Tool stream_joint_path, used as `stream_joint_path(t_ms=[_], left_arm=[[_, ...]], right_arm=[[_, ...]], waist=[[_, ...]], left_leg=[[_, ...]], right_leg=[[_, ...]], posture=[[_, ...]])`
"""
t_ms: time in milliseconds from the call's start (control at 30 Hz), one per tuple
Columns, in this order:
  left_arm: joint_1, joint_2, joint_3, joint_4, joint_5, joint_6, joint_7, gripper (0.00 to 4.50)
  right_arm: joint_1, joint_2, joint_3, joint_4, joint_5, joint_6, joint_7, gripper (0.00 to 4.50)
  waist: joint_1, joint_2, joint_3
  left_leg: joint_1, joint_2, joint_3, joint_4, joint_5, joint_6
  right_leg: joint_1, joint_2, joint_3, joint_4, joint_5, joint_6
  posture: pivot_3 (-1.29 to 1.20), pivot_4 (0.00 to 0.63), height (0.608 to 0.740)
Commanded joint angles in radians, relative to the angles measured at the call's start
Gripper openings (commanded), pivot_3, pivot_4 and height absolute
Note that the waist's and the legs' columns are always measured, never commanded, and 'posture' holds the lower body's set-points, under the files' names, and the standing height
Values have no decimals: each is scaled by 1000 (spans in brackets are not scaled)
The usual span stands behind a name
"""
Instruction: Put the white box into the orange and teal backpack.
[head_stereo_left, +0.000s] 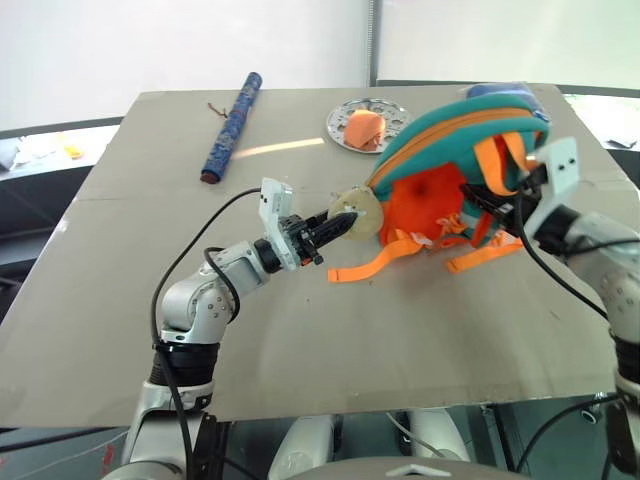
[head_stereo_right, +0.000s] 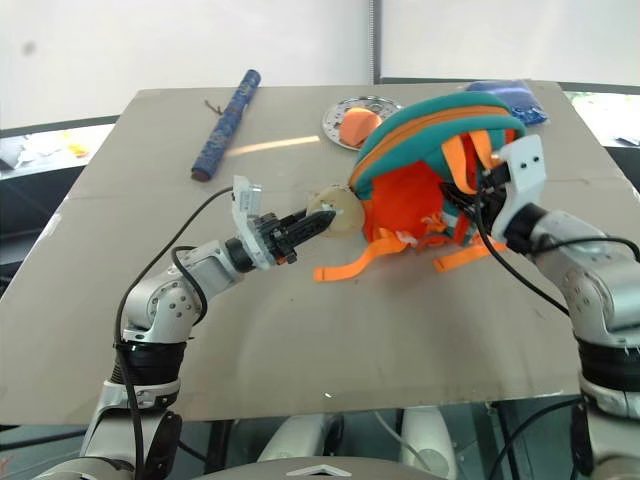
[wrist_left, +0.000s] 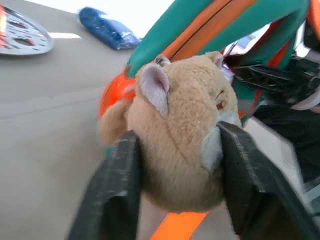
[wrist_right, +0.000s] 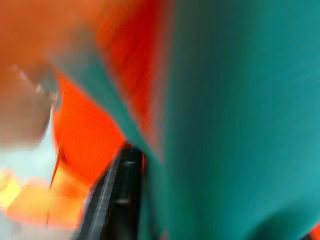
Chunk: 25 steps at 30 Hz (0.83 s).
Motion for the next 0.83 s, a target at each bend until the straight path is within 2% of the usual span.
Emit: stream_joint_path(t_ms=[33,67,100,133,400,633,833], left_arm=[[31,40,29,-77,68,-89,-38,3568],[47,55,35,-90,87,-110,-41,3803],[64,63,49,-107,100,-121,-32,4324],[79,69,62,-122,107,-126,-25,4476],[359,164,178,-244,112,-160,-89,4476],[559,206,337,-302,89,-141,-96,4476],[637,224,367,-296,66,-109,-144,4476]], right_arm=[[87,-51,-62,-106,-32,-41,42,3333],[114,-58,-82,-132,-12,-35,55,3590],[144,-71,-106,-162,16,-26,81,4129],[166,-82,-126,-185,34,-18,101,4380],[391,-193,-355,-280,111,58,225,4380],[651,-170,-604,-324,79,78,291,4380],[748,-140,-640,-271,6,-22,352,4380]], waist=[[2,1,0],[3,1,1],[4,1,1],[5,1,0],[9,1,1],[28,0,1],[24,3,3]], left_leg=[[0,0,0,0,0,0],[0,0,1,0,0,1],[0,-1,1,1,-1,1],[0,0,1,1,-1,1],[2,5,4,1,-2,3],[4,7,6,1,-3,4],[17,14,9,1,-8,12]], right_leg=[[0,0,1,-1,0,0],[0,-1,1,-1,0,0],[0,-1,2,-1,0,0],[0,-2,3,-1,1,1],[2,2,4,-2,1,1],[4,2,4,-3,0,1],[22,7,4,-13,-3,2]], posture=[[0,150,733],[0,150,733],[0,150,733],[0,150,733],[0,150,733],[0,150,733],[0,150,733]])
